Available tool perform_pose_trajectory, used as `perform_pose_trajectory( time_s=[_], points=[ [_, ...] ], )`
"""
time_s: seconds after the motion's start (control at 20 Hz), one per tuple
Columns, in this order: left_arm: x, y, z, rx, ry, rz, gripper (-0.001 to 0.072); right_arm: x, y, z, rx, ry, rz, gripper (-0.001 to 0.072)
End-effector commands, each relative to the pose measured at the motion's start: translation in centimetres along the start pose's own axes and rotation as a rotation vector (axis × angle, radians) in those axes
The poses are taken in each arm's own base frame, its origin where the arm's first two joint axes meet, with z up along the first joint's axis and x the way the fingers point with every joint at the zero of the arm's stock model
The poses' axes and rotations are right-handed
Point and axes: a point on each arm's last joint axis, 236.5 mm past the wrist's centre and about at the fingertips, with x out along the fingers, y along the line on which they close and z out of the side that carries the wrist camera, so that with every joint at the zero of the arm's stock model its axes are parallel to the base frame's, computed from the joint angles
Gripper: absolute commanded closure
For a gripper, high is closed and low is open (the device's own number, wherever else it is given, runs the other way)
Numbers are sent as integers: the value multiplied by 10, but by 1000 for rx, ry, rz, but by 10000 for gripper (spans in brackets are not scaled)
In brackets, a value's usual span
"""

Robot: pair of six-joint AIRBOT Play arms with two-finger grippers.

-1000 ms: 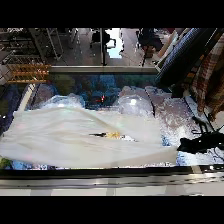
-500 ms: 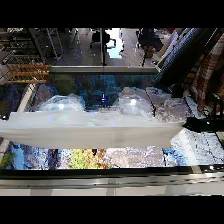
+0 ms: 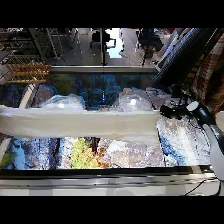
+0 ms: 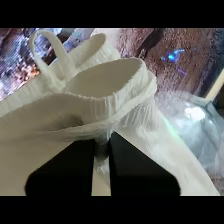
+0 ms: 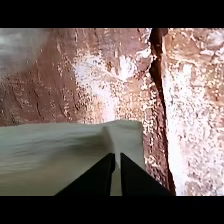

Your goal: Fold the clothes and pants, and hang the long-sleeved shirts on hangers.

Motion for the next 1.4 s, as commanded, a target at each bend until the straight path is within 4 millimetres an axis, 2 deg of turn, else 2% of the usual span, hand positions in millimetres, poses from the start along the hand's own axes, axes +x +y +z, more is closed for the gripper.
perform_pose_trajectory(
  time_s=[0.0,0.05,0.15,0.35,0.4,0.45,0.5,0.55,0.7,0.9,0.95,1.0,1.05,1.1,1.15,1.2,1.25,1.3,1.35],
  points=[
    [48,-18,-5,10,-61,-5,225,32,10,11,19,8,23,291],
    [50,-19,-8,11,-51,-6,-13,26,11,10,17,28,28,271],
    [43,-18,-21,21,27,-13,-6,12,4,-11,33,137,38,270],
    [4,5,-64,82,294,-31,-4,-19,-27,-91,126,471,68,257],
    [-6,13,-75,64,358,-35,5,-22,-29,-104,145,513,88,209],
    [-16,19,-88,49,426,-40,6,-20,-28,-112,144,525,116,194],
    [-25,22,-98,38,480,-46,49,-14,-27,-114,139,511,141,194],
    [-33,23,-110,32,539,-54,130,-6,-25,-112,139,485,160,194],
    [-49,17,-134,79,659,-92,131,17,-13,-100,173,417,248,194],
    [-45,-1,-147,134,698,-115,131,41,-6,-106,236,430,326,211],
    [-43,-9,-152,157,711,-122,132,44,1,-107,217,431,356,296],
    [-41,-19,-159,181,729,-130,144,46,9,-108,186,426,380,445],
    [-39,-30,-168,208,754,-139,160,44,17,-106,153,425,402,662],
    [-38,-41,-177,233,779,-146,162,37,20,-105,110,438,403,697],
    [-36,-54,-187,262,800,-154,202,27,12,-104,47,454,358,699],
    [-34,-65,-195,288,816,-161,307,14,-13,-101,-12,472,217,698],
    [-34,-77,-205,317,838,-169,359,-4,-51,-93,-50,472,15,698],
    [-35,-87,-215,342,862,-176,359,-36,-96,-79,-79,444,-223,699],
    [-33,-97,-225,368,880,-183,360,-72,-130,-63,-102,398,-407,699]
  ],
)
